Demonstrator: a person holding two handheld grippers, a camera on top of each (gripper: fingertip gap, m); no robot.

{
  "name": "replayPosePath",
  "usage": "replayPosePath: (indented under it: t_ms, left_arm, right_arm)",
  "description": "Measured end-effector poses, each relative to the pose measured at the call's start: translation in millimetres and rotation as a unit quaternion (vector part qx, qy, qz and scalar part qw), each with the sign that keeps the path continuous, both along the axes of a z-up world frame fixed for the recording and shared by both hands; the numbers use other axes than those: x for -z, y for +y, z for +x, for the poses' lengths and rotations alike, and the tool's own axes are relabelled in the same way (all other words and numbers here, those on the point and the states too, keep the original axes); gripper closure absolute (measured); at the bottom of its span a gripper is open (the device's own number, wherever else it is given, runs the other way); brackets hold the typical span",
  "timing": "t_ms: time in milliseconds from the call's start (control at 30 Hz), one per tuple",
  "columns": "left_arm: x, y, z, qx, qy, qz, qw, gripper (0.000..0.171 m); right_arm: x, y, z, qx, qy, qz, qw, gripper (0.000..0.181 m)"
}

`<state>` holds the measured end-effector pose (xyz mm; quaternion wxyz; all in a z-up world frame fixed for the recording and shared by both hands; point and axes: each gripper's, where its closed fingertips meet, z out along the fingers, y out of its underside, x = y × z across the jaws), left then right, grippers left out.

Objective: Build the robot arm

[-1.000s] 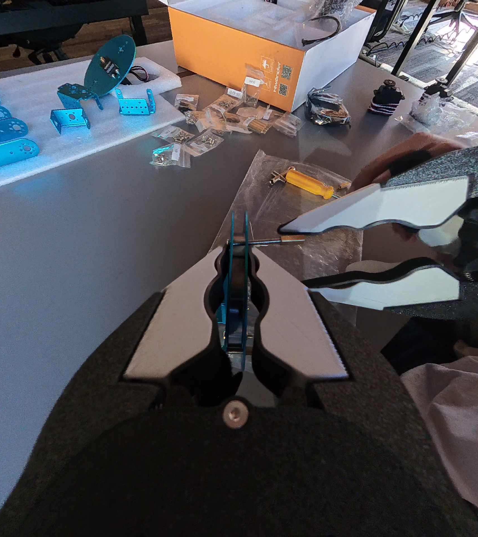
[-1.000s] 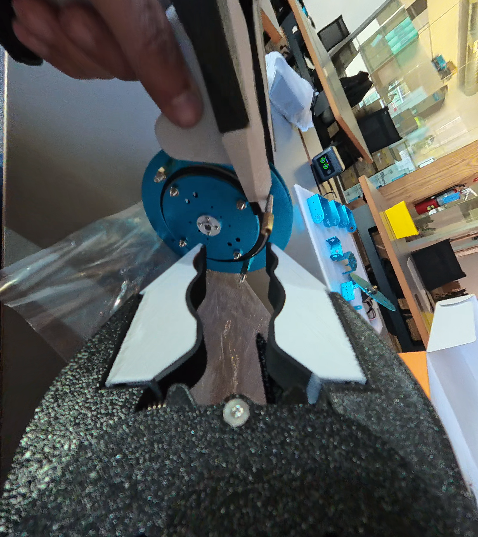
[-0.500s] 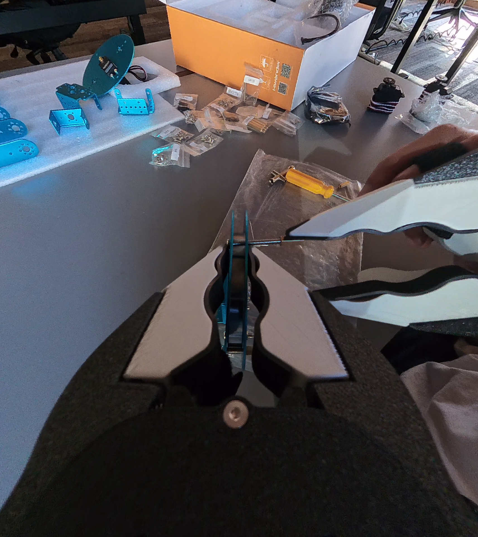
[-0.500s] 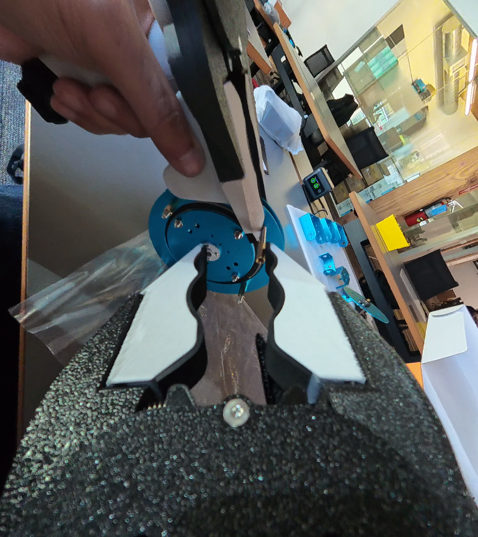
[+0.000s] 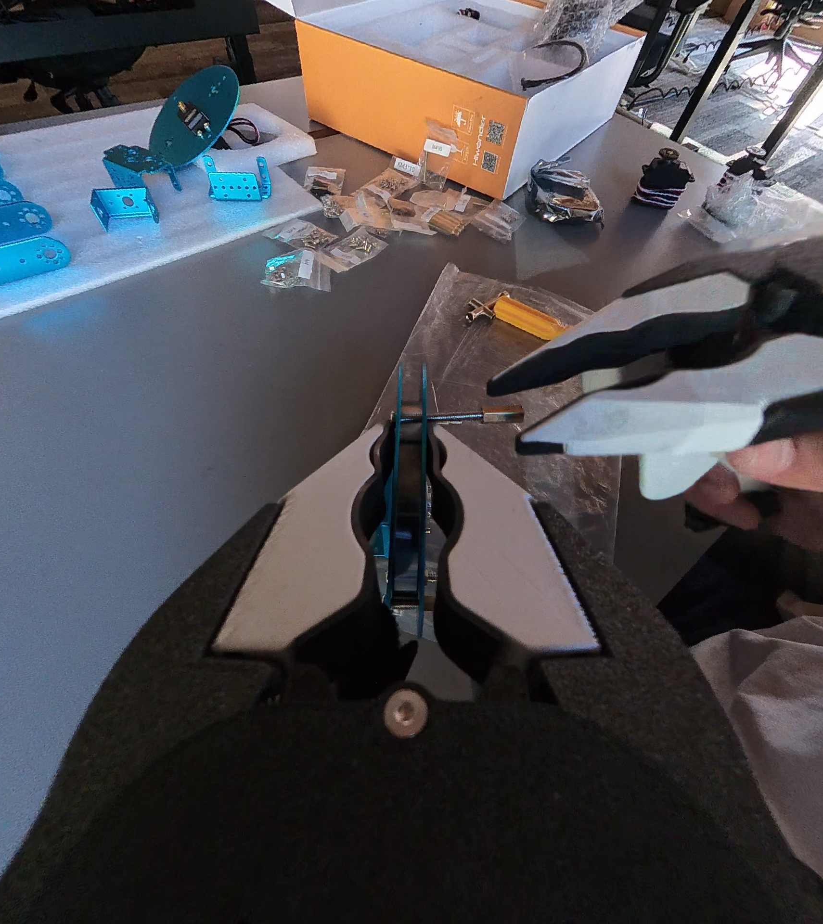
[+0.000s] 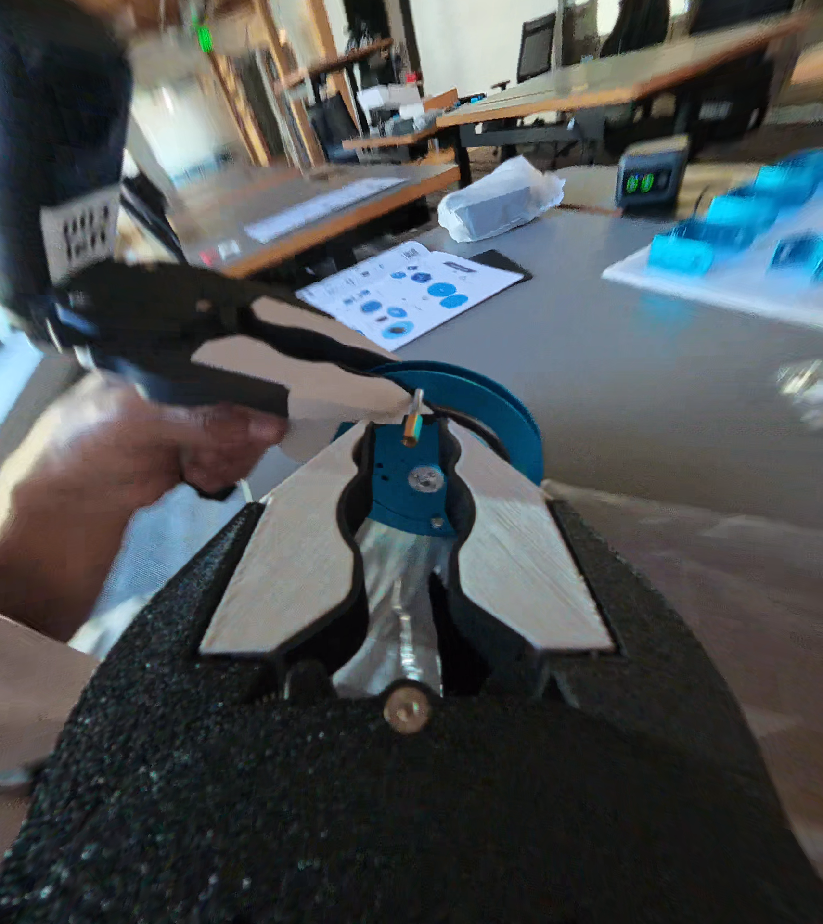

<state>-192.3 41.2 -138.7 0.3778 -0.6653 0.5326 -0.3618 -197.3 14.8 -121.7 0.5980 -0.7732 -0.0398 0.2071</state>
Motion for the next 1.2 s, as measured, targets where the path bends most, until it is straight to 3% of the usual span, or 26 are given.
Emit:
replayPosePath:
  t_ms: [100, 233, 400, 567, 633, 700, 767, 833, 900, 967, 1033, 1100, 1167, 1200]
  left_arm:
    - [0.1, -1.0, 0.2, 0.001, 0.0, 0.003, 1.0, 0.161]
    - [0.1, -2.9, 0.6, 0.004, -0.003, 0.009, 1.0, 0.161]
    - [-0.1, -1.8, -0.1, 0.003, -0.009, 0.006, 1.0, 0.161]
    - [-0.1, -2.3, -1.4, 0.002, -0.008, 0.016, 1.0, 0.161]
    - [-0.1, -2.2, -1.6, 0.0, -0.007, 0.02, 1.0, 0.161]
    - [-0.1, -2.9, -0.8, 0.002, -0.009, 0.017, 1.0, 0.161]
    - [0.0, -3.6, -0.7, 0.004, -0.006, 0.016, 1.0, 0.161]
    - [0.2, -4.4, -0.6, 0.007, -0.004, 0.014, 1.0, 0.161]
    - [0.3, -5.0, -0.7, 0.012, 0.0, 0.01, 1.0, 0.161]
    - [0.3, -5.0, -0.7, 0.015, 0.002, 0.005, 1.0, 0.161]
    - [0.3, -4.3, -0.1, 0.017, 0.004, -0.002, 1.0, 0.161]
    - [0.5, -3.6, -0.2, 0.019, 0.009, -0.009, 1.0, 0.161]
    - [0.7, -1.8, 0.1, 0.019, 0.011, -0.016, 1.0, 0.162]
    - [0.7, -1.4, 0.6, 0.02, 0.01, -0.019, 1.0, 0.162]
  right_arm:
    - [4.0, 0.9, -5.9, -0.022, 0.195, -0.038, 0.98, 0.163]
    - [3.2, 1.0, -5.8, -0.023, 0.302, -0.03, 0.953, 0.169]
    - [2.6, -0.5, -9.3, -0.018, 0.355, -0.023, 0.934, 0.172]
    - [2.5, 0.4, -5.3, -0.003, 0.359, -0.024, 0.933, 0.175]
    - [3.3, 0.5, -5.4, 0.005, 0.336, -0.024, 0.942, 0.176]
    - [4.0, 0.3, -3.0, 0.025, 0.26, -0.015, 0.965, 0.176]
    - [5.2, -0.1, -1.8, 0.047, 0.093, -0.004, 0.995, 0.177]
    - [4.9, -0.5, -0.2, 0.057, -0.118, 0.013, 0.991, 0.178]
    - [4.6, -1.0, 0.8, 0.057, -0.323, 0.032, 0.944, 0.177]
    - [3.4, -0.7, 1.6, 0.052, -0.507, 0.058, 0.859, 0.177]
    - [1.6, 0.4, 2.7, 0.051, -0.664, 0.084, 0.741, 0.177]
    - [-0.7, 1.5, 1.6, 0.046, -0.79, 0.122, 0.6, 0.177]
    - [-1.6, 3.6, 1.1, 0.042, -0.861, 0.185, 0.472, 0.177]
    - [-2.0, 4.1, 1.3, 0.042, -0.877, 0.213, 0.429, 0.177]
